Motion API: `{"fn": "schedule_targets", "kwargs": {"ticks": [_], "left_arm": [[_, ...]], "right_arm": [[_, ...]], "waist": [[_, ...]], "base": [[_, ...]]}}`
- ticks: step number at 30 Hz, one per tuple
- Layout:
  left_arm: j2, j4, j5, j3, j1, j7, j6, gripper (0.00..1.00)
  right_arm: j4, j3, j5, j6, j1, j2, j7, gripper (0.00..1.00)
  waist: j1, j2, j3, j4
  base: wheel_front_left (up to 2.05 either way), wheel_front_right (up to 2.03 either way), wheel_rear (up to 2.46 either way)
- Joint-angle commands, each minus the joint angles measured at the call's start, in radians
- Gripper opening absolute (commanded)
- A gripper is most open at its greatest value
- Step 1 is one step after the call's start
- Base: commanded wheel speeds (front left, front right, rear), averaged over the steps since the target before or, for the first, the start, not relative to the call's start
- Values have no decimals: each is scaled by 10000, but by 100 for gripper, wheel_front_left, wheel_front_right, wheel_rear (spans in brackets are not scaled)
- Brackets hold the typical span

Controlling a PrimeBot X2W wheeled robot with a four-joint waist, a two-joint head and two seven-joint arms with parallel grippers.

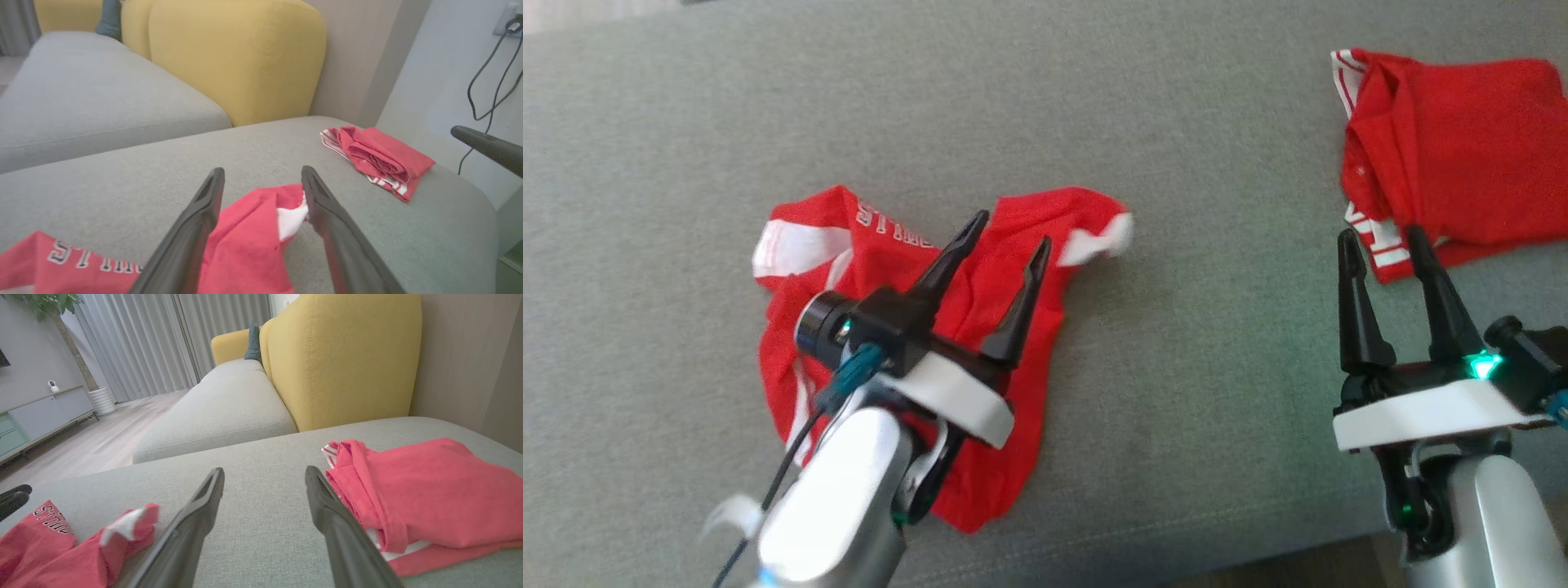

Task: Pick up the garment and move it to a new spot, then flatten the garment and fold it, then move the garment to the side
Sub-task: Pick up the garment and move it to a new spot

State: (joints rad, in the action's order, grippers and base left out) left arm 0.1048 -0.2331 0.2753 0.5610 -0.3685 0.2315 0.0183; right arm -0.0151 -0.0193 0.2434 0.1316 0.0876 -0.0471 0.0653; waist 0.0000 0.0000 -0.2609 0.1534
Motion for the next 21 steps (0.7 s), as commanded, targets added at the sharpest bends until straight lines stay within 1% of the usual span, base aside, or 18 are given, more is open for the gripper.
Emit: {"fn": "schedule_targets", "kwargs": {"ticks": [1, 3, 4, 8, 11, 15, 21], "left_arm": [[268, 562, -57, -595, 192, 135, -255, 100], [423, 867, 12, -992, 493, 200, -579, 100], [423, 867, 12, -992, 493, 200, -579, 100], [776, 1314, 143, -1929, 1168, 270, -1266, 100], [1021, 1610, 233, -2583, 1722, 290, -1649, 100], [1237, 2066, 228, -3119, 2374, 298, -1880, 100], [1280, 2428, 147, -3240, 2922, 300, -1911, 100]], "right_arm": [[-356, -149, -100, -9, -69, -32, -72, 100], [-423, -120, -167, -9, -135, -32, -149, 100], [-423, -120, -167, -9, -135, -32, -149, 100], [-533, -28, -249, -9, -303, -32, -298, 100], [-602, 34, -288, -9, -430, -32, -399, 100], [-686, 115, -339, -9, -598, -32, -528, 100], [-845, 320, -427, -9, -778, -32, -657, 100]], "waist": [[0, 0, 235, -194], [0, 0, 387, -310], [0, 0, 387, -310], [0, 0, 676, -566], [0, 0, 867, -721], [0, 0, 1115, -862], [0, 0, 1331, -922]], "base": [[0, 0, 0], [0, 0, 0], [0, 0, 0], [0, 0, 0], [0, 0, 0], [0, 0, 0], [0, 0, 0]]}}
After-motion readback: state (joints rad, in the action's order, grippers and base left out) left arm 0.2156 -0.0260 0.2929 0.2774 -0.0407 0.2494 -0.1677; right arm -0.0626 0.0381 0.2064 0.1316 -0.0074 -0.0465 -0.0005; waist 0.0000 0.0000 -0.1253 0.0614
